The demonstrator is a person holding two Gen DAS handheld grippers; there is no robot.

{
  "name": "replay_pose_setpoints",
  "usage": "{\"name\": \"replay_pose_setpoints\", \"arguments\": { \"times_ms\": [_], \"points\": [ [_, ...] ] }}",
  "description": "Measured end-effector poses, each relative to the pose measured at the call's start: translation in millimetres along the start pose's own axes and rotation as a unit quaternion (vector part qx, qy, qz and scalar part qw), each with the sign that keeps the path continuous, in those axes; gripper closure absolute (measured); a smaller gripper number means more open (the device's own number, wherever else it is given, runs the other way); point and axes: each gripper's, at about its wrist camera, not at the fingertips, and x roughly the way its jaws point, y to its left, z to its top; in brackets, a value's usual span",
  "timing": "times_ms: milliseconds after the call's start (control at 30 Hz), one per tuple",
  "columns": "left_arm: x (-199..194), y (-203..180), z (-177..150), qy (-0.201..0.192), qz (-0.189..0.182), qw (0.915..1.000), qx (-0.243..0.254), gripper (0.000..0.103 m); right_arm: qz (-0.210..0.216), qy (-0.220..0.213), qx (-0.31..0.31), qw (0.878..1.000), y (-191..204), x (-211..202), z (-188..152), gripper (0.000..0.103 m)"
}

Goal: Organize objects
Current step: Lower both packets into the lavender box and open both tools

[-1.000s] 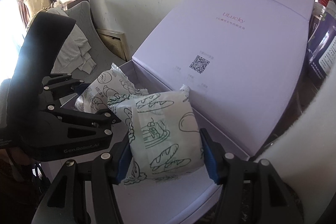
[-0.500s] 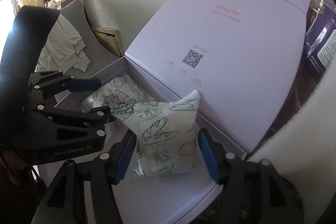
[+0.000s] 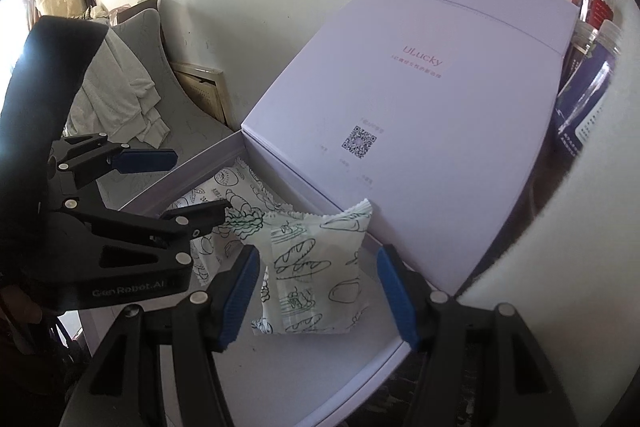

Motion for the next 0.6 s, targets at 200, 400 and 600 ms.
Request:
{"name": "replay_pose_setpoints", "arguments": {
  "times_ms": [200, 400, 600],
  "points": [
    [-19, 3, -2, -0.015, 0.002, 0.9998, -0.01, 0.034, -0.013, -0.017, 0.007, 1.0, -1, -18, 0, 0.041],
    [-45, -4, -9, -0.028, 0.002, 0.9996, -0.004, 0.034, -0.01, -0.031, 0.011, 0.999, 1, -39, -4, 0.04],
    [-68, 1, -13, -0.041, 0.016, 0.999, -0.007, 0.034, -0.006, -0.038, 0.01, 0.999, 8, -52, -6, 0.039]
  ]
}}
